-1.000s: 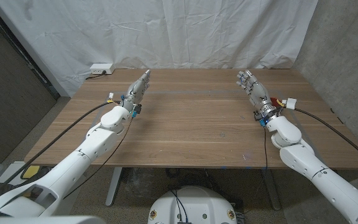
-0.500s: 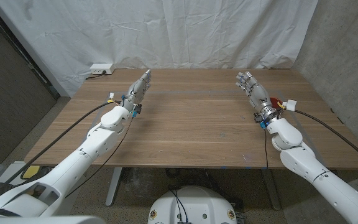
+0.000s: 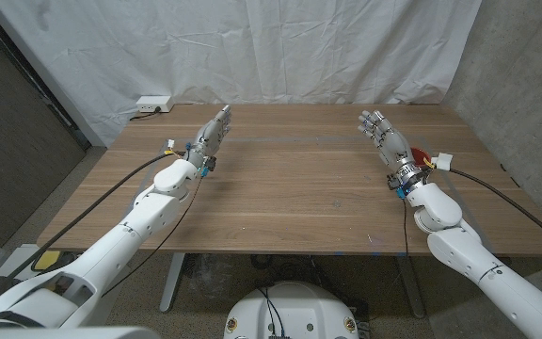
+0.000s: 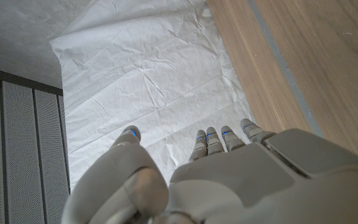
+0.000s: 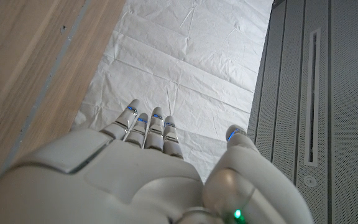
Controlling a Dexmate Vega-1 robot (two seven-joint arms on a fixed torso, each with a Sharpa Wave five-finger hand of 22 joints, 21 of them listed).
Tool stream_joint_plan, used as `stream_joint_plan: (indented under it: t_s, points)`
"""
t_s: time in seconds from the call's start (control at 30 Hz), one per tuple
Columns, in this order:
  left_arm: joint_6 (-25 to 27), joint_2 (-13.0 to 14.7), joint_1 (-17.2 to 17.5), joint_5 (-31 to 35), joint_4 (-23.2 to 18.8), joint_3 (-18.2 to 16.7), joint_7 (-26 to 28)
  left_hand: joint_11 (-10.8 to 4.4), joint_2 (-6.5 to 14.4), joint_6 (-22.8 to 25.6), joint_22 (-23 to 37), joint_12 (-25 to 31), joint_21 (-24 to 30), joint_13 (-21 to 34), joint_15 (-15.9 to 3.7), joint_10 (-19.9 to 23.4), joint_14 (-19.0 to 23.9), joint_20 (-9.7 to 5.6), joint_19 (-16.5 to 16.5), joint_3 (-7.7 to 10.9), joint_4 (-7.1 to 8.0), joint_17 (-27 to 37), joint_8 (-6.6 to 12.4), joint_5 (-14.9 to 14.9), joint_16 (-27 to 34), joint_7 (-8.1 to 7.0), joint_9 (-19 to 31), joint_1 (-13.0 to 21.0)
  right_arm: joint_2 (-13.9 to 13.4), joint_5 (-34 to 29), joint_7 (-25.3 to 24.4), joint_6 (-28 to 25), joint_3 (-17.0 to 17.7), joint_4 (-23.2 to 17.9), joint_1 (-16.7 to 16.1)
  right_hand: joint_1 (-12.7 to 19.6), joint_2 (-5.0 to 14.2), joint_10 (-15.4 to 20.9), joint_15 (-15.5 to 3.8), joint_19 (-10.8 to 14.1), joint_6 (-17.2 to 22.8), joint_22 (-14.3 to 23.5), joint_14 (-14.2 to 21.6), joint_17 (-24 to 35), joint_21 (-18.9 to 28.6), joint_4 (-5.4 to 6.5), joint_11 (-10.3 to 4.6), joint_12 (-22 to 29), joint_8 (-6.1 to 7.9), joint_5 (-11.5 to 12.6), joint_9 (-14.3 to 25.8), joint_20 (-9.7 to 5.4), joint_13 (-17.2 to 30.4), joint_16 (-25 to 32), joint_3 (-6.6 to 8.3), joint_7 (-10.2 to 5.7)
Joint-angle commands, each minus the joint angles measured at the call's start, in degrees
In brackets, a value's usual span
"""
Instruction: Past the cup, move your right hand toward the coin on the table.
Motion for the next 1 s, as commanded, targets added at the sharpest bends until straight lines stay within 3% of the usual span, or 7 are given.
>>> stream_joint_plan:
  t_s: [0.03,0.53,1.0]
  points:
    - [0.3,-0.4,-0.4,0.2,0.1,0.4,-0.1,-0.17,-0.1,0.1,0.3,0.1,-0.1,0.2,-0.13,0.2,0.4,-2.88,0.4,-0.01,-0.18,0.2,0.13,-0.3,-0.2,0.08,0.1,0.6,-0.7,-0.7,0.5,2.3,0.7,-0.6,-1.5,0.7,0.10,0.4,0.19,0.4,0.6,0.2,0.5,0.1,-0.1,-0.29,-0.26,0.3,0.16,-0.4,0.1,-0.24,0.2,0.3,0.21,-0.23]
    - [0.2,-0.2,0.1,0.6,-1.6,0.4,0.5,-0.27,-0.2,0.6,0.3,0.2,-0.3,0.2,-0.32,0.7,0.9,-2.78,1.2,-0.29,-0.24,0.2,0.20,-0.4,-0.1,0.11,0.1,0.6,-1.3,-3.4,0.0,4.7,1.0,-2.2,-3.0,1.0,0.25,0.5,0.19,0.7,1.0,0.2,0.7,0.1,-0.4,-0.49,-0.49,0.2,0.22,-0.4,0.1,-0.36,0.2,0.2,0.25,-0.55]
    - [0.8,0.2,0.7,0.7,-4.1,0.3,1.3,-0.40,-0.2,0.7,0.4,0.1,-0.5,0.2,-0.32,0.7,0.9,-2.77,1.4,-0.43,-0.27,0.2,0.14,-0.4,-0.1,0.00,0.1,0.7,-3.8,-6.7,-1.8,5.3,2.8,-6.7,-6.8,1.1,0.38,0.7,-0.05,1.1,1.4,0.2,0.9,0.1,-0.8,-0.67,-0.59,0.3,0.30,-0.5,0.1,-0.34,0.2,0.2,0.27,-0.76]
